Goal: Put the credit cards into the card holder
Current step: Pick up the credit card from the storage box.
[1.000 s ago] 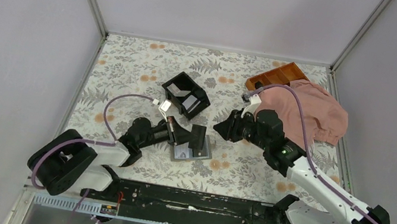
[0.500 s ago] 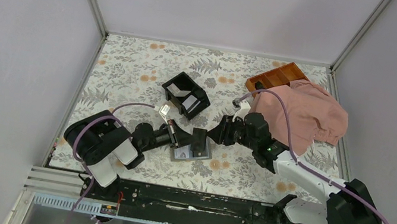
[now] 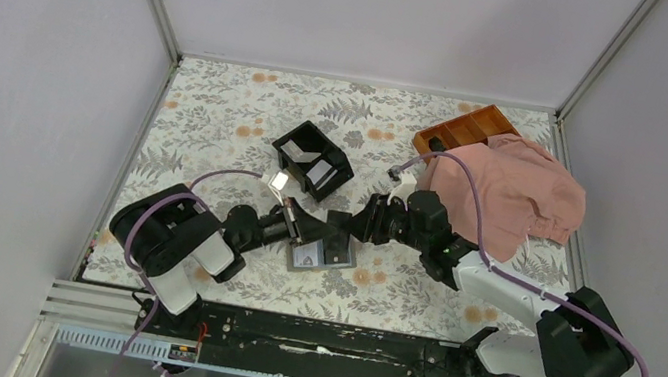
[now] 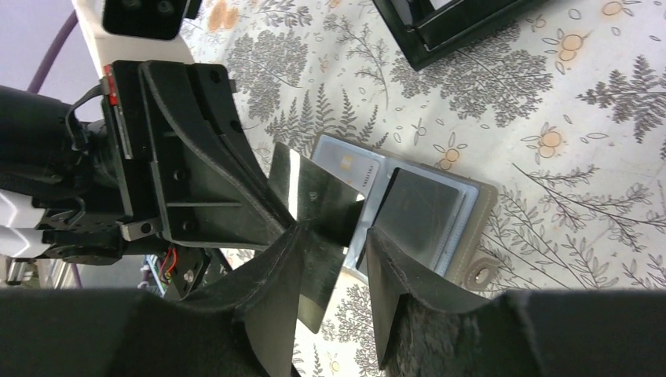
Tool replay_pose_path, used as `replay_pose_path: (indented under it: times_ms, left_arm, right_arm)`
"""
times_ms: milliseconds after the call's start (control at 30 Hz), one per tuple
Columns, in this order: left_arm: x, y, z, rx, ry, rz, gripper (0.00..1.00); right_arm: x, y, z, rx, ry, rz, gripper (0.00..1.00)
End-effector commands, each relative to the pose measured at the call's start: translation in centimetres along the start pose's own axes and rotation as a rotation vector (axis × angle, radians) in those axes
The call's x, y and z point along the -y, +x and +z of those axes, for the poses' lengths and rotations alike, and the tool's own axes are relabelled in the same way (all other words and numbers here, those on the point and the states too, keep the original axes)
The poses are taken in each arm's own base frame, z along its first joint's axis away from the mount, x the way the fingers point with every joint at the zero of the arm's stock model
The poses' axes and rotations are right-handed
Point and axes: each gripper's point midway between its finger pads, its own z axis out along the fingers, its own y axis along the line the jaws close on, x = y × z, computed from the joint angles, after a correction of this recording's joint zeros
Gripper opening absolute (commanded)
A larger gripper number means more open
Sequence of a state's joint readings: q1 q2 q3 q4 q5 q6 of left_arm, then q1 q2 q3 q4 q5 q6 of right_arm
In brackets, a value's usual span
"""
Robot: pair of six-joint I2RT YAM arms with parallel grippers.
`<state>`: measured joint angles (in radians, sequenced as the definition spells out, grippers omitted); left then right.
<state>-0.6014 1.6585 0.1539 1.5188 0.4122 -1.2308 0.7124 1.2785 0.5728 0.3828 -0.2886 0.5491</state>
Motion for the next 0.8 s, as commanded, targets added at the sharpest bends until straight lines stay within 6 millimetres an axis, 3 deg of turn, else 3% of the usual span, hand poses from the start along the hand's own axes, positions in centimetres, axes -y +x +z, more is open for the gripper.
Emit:
replay_pose_path:
  times_ms: [0,333,533,633,767]
  left_arm:
    - [2.0,-0.7,0.6,0.013,0.087,0.035,0.00]
    - [2.8,-1.0,0.8,0.015,0.112,0.033,0.00]
    - [2.7,-0.9,1.0,0.008,0.109,0.014,0.01]
    - [2.8,-1.0,0.9,0.009,0.112,0.015,0.17]
    - [2.3,-1.3,0.4,0.029,0.090,0.006,0.42]
  right_arm:
    - [-1.3,-0.8,0.2,0.032,-0.074,0.007,0.42]
    - [-2.1,-0.5,0.1,0.041,-0.132,0.043,0.40]
    - [-3.7,-0.3,0.0,0.032,-0.225,0.080,0.16]
    - [-4.2,-0.4,0.0,0.034,-0.258,0.095,0.00]
    - [-4.5,-0.7,-0.3,0.041,-0.266,0.095,0.00]
